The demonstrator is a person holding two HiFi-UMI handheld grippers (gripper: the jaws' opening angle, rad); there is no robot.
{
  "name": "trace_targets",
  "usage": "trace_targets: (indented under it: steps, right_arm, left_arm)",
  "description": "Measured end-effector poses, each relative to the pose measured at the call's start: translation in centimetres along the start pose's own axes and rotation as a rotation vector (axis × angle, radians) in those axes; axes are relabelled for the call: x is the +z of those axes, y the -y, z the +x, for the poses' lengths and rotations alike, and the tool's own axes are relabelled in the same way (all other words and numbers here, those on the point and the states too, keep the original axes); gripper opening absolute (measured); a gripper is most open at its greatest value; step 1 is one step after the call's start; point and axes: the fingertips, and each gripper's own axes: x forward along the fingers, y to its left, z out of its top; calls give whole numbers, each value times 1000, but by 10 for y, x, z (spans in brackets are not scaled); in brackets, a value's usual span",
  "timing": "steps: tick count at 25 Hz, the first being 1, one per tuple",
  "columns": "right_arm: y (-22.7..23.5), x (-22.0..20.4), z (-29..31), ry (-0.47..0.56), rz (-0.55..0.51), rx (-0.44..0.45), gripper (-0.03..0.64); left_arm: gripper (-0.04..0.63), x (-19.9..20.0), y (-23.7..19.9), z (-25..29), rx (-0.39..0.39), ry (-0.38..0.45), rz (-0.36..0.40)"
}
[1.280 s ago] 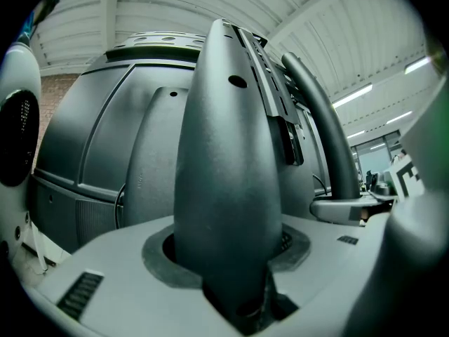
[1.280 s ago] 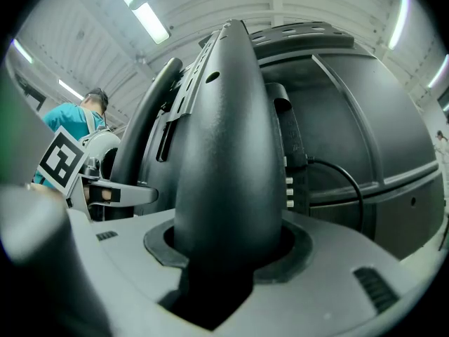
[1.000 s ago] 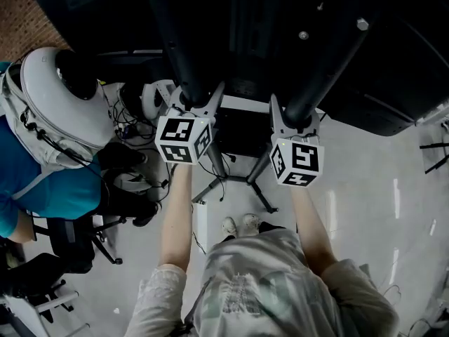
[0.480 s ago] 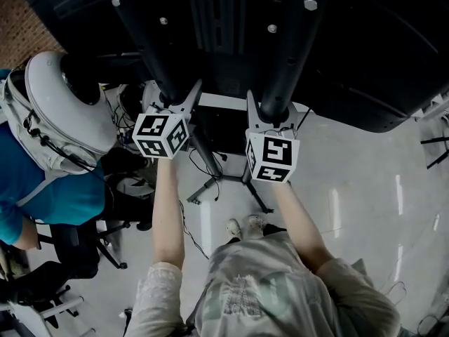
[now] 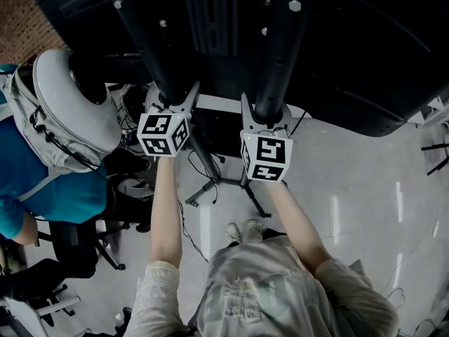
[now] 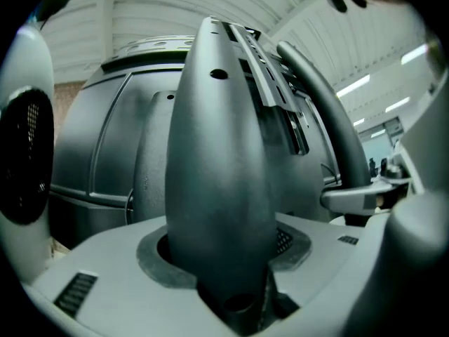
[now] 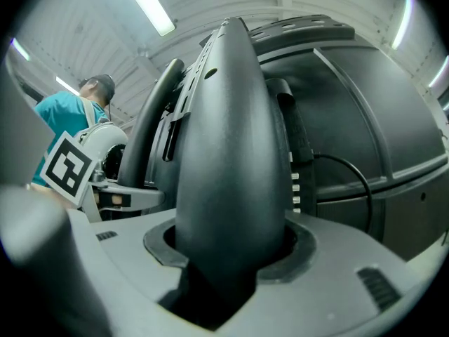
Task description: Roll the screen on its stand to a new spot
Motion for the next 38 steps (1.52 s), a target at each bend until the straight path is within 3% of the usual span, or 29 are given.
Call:
trace_targets:
  steps: [3, 8, 15, 16, 17, 18, 20, 21, 28, 38]
  right_arm:
    - [1, -8, -2, 5, -46, -7, 258]
    - [-1, -12, -22, -7, -72, 29, 276]
    - [-2, 79, -91, 218, -66, 99, 273]
    - [-7, 89, -99, 234, -66, 126, 272]
    - [-12, 96, -105, 244, -77, 151, 264]
    - [-18, 100, -110, 249, -88, 175, 205]
    - [-33, 101, -118, 242, -77, 234, 52]
    - [-42, 98, -121, 228, -55, 271, 37]
    - [-84, 66, -124, 128, 23, 438, 28]
    - [-113, 65, -120, 119, 42, 526, 23]
  left_arm:
    - [244, -11, -5, -4, 106, -15, 58]
    - [278, -24, -8, -41, 205, 13, -22]
    - [271, 11, 23, -102, 308, 83, 8]
    - [233, 18, 31, -110, 317, 87, 10]
    - [156, 26, 40, -118, 327, 98, 12]
    - [77, 35, 50, -125, 334, 116, 12]
    - [17, 50, 71, -139, 340, 147, 19]
    - [15, 52, 81, -146, 343, 148, 30]
    - [14, 44, 100, -177, 411, 109, 39]
    - [14, 42, 84, -200, 495, 66, 34]
